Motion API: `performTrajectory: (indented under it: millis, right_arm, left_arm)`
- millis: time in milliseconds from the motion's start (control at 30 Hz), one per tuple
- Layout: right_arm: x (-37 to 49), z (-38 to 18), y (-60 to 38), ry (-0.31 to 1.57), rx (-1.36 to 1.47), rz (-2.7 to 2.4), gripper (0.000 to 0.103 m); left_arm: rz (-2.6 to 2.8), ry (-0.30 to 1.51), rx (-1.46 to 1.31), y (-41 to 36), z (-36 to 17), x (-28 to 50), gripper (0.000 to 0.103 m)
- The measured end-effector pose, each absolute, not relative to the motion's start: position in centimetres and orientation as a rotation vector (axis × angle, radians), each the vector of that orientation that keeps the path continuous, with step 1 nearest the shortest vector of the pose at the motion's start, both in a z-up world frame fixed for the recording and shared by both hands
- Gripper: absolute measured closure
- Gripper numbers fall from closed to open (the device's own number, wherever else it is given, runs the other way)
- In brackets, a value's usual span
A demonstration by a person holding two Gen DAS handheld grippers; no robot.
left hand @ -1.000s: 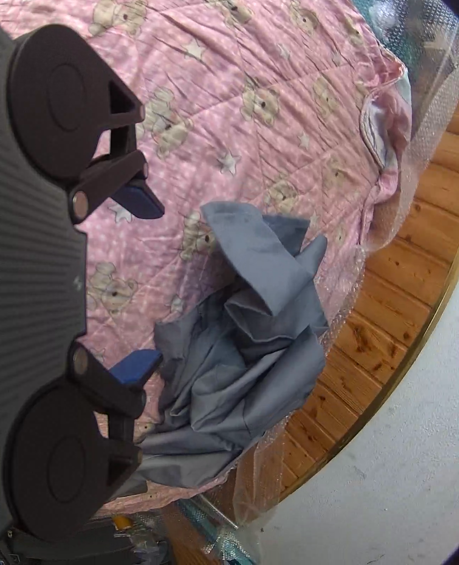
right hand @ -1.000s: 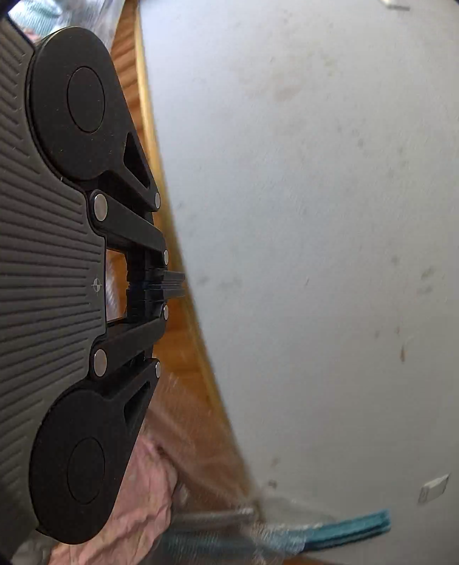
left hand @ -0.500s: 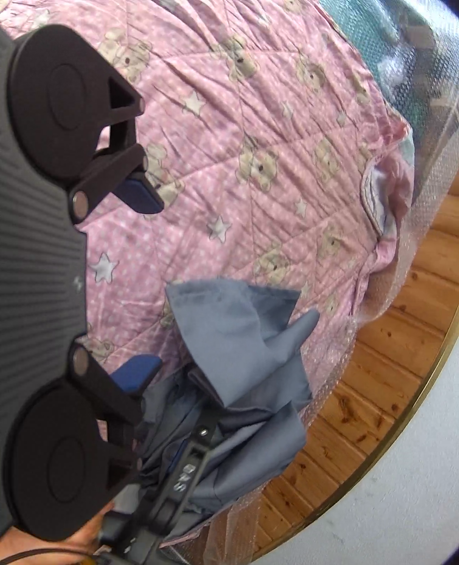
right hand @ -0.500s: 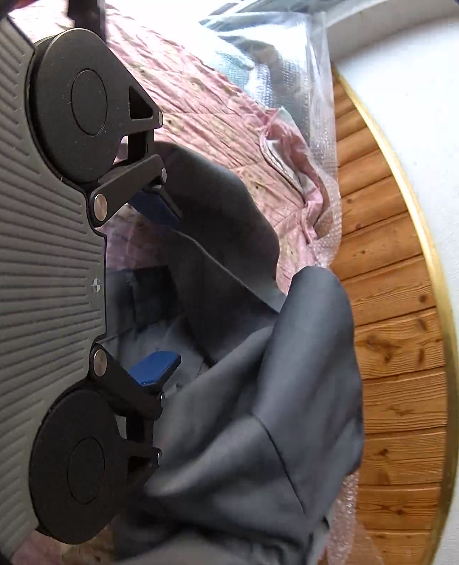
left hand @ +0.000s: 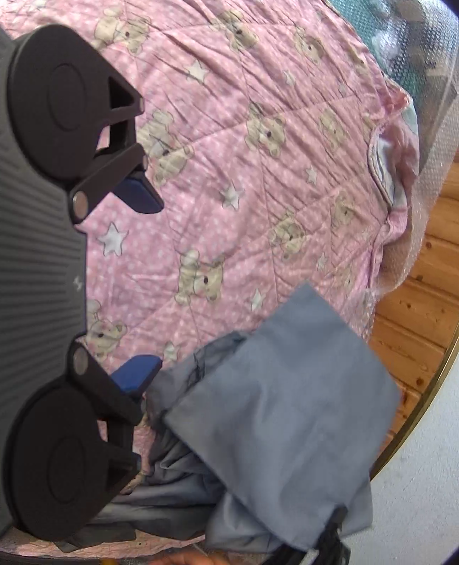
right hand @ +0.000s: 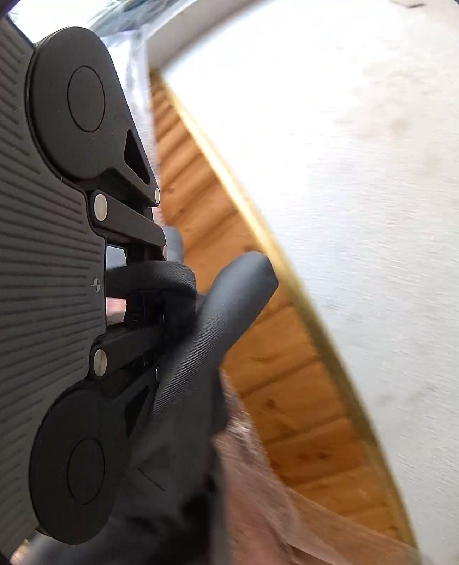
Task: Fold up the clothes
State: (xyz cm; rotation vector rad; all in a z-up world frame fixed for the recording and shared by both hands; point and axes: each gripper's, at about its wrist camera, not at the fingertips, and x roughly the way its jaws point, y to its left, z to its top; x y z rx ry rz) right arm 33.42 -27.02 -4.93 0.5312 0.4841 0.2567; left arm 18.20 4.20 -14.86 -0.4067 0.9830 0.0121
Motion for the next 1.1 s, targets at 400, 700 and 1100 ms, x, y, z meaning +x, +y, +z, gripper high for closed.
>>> performTrajectory:
  millis: [400,700,1100]
  right_arm:
    - [19.7,-7.9,-58.8,0.551,0.661,-0.678,0.067]
    - [17.1,-12.4,-52.4,0.704,0.722,-0.23,0.028]
    - [22.9,-20.1,-56.0,0.73,1.016,-0.296,0.056]
  left_arm:
    - [-0.165,0.947,-0.248,-5.1,-14.4,26.9,0.01]
    - [-0.029,1.046,-0.623,-2.1,-18.5,34.2,0.007]
    - [-0.034,0.998,-0.665,-2.8,-19.6,37.4,0.097]
